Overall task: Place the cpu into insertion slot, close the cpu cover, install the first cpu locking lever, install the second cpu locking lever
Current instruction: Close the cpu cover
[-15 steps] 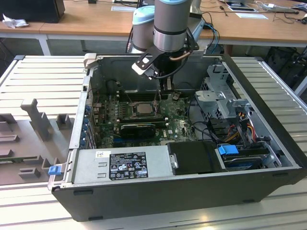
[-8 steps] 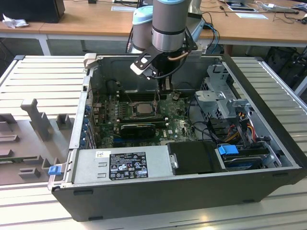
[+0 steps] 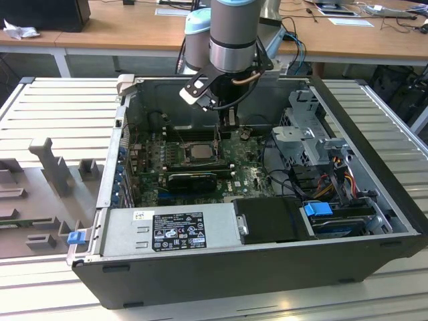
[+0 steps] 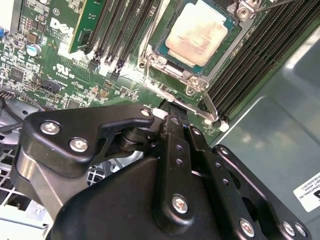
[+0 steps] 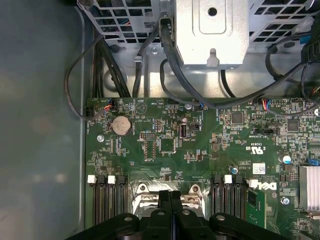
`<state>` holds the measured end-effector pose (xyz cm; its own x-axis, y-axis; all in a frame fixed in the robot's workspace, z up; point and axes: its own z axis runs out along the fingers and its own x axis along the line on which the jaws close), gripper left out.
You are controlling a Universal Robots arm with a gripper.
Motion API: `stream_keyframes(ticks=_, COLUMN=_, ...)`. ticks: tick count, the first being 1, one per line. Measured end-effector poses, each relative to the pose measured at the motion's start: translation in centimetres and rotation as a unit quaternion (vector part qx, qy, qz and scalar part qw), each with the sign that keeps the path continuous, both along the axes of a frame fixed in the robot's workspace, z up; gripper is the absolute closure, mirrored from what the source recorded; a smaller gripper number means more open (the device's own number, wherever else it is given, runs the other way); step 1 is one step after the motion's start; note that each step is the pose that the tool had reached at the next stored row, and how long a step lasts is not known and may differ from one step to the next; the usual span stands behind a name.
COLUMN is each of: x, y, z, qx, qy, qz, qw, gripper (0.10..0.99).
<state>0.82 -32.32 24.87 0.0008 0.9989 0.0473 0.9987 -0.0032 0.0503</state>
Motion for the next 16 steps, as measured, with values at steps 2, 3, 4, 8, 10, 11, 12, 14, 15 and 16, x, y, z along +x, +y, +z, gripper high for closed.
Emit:
stream_keyframes(ticks=2, x=-0.14, y=0.0, z=0.0, qx=0.0, qy=0.0, qz=0.0, qw=1.0, gripper=0.98)
stream_keyframes(ticks=3, x=-0.2, y=0.0, z=0.0, qx=0.0, qy=0.0, qz=0.0, qw=1.0, gripper=0.98)
stream_keyframes(ticks=4, x=-0.33, y=0.0, z=0.0, qx=0.0, qy=0.0, qz=0.0, qw=1.0, gripper=0.98)
stream_keyframes(ticks=8, x=-0.67, y=0.0, z=0.0, qx=0.0, qy=0.0, qz=0.0, qw=1.0, gripper=0.98)
stream_keyframes(ticks=10, x=-0.95, y=0.0, z=-0.06, qx=0.0001, qy=0.0003, qz=0.0, qw=1.0, gripper=0.98)
stream_keyframes(ticks=11, x=-1.22, y=0.01, z=-0.12, qx=0.0001, qy=0.0003, qz=0.0, qw=1.0, gripper=0.98)
stream_keyframes(ticks=12, x=-1.45, y=0.0, z=-0.16, qx=0.0001, qy=0.0004, qz=0.0, qw=1.0, gripper=0.98)
stream_keyframes(ticks=14, x=-1.94, y=0.0, z=-0.34, qx=0.0001, qy=0.0005, qz=0.0, qw=1.0, gripper=0.98)
stream_keyframes(ticks=15, x=-2.19, y=0.0, z=-0.52, qx=0.0001, qy=0.0006, qz=0.0, qw=1.0, gripper=0.98)
stream_keyframes(ticks=16, x=-2.45, y=0.0, z=-0.82, qx=0.0001, qy=0.0008, qz=0.0, qw=1.0, gripper=0.98)
